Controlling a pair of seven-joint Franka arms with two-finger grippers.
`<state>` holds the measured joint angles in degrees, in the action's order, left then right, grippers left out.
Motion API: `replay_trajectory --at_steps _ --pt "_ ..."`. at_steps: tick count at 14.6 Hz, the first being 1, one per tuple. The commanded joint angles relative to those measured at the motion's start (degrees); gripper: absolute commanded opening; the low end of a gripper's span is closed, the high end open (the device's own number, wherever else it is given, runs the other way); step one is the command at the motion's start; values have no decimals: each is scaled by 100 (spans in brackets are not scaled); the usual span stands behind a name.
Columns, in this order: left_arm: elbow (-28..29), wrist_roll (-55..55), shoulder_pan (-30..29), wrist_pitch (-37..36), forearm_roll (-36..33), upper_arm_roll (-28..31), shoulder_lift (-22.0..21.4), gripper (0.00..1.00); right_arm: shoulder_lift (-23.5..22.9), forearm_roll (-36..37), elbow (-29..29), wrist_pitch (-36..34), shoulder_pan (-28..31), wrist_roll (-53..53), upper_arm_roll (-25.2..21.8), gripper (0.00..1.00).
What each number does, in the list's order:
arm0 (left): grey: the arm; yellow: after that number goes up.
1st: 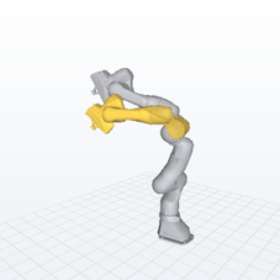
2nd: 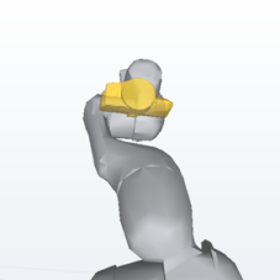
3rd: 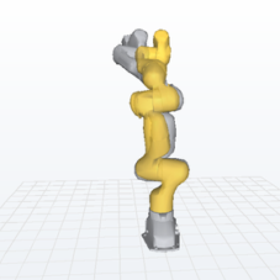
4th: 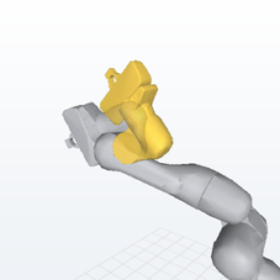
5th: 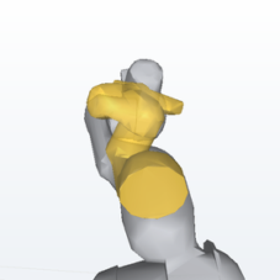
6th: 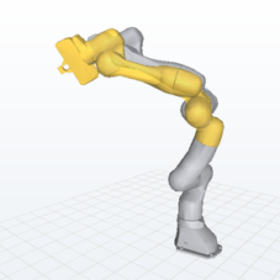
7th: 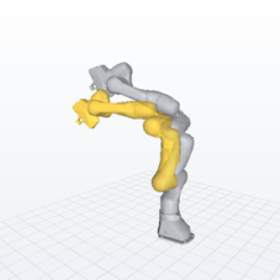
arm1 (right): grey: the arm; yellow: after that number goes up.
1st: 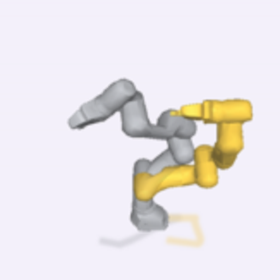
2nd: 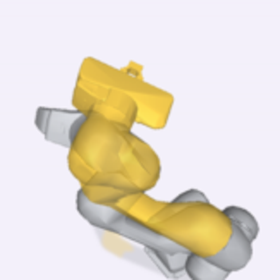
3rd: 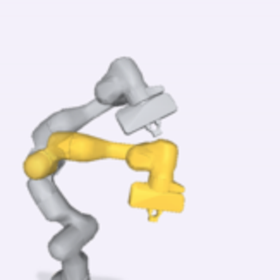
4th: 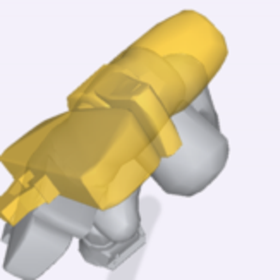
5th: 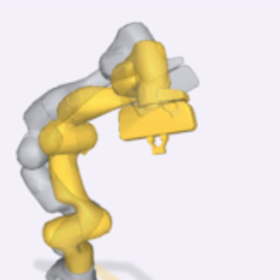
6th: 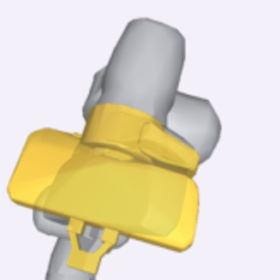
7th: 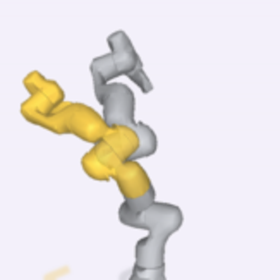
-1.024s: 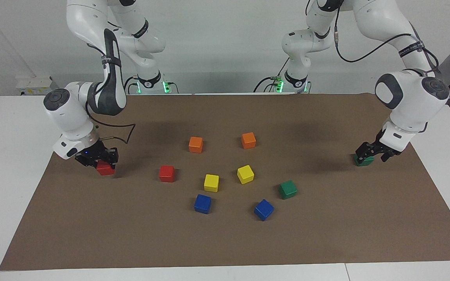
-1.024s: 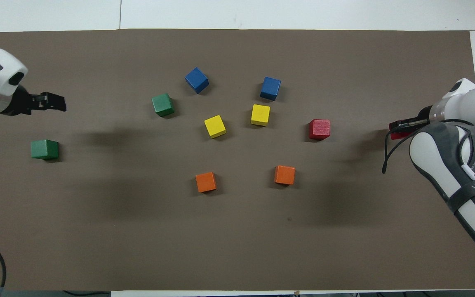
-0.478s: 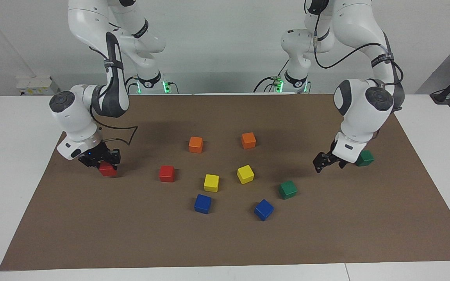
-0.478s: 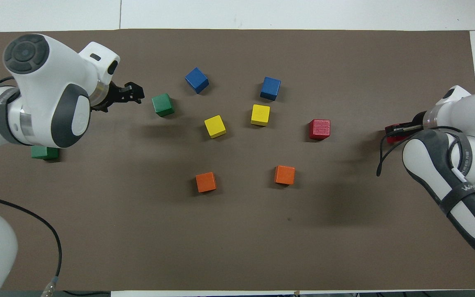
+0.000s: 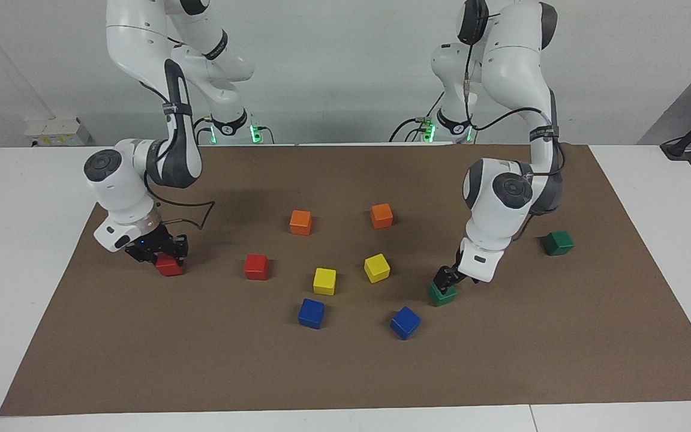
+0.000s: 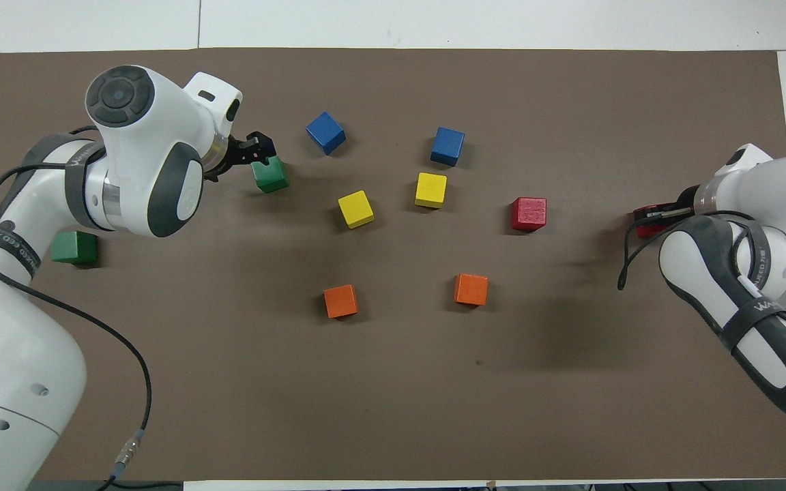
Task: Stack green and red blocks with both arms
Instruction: 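Reach and grasp the farther green cube with the left gripper, then carry the green cube outward with the left gripper while the right gripper grasps red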
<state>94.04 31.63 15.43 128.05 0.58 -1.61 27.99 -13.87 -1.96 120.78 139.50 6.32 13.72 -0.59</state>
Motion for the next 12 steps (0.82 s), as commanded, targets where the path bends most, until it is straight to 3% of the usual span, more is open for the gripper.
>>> replay_trajectory --at_steps 1,10,11,12 --pt "-176 378 109 1 -66 91 83 100 33 -76 78 121 19 70 24 13" --pt "-18 643 355 290 -312 99 206 100 -11 -76 104 130 36 61 24 17" --pt "122 661 364 439 -417 108 198 100 -11 -76 104 130 36 61 24 35" --pt "201 678 364 571 -436 108 206 100 -11 -76 104 182 54 70 24 67"
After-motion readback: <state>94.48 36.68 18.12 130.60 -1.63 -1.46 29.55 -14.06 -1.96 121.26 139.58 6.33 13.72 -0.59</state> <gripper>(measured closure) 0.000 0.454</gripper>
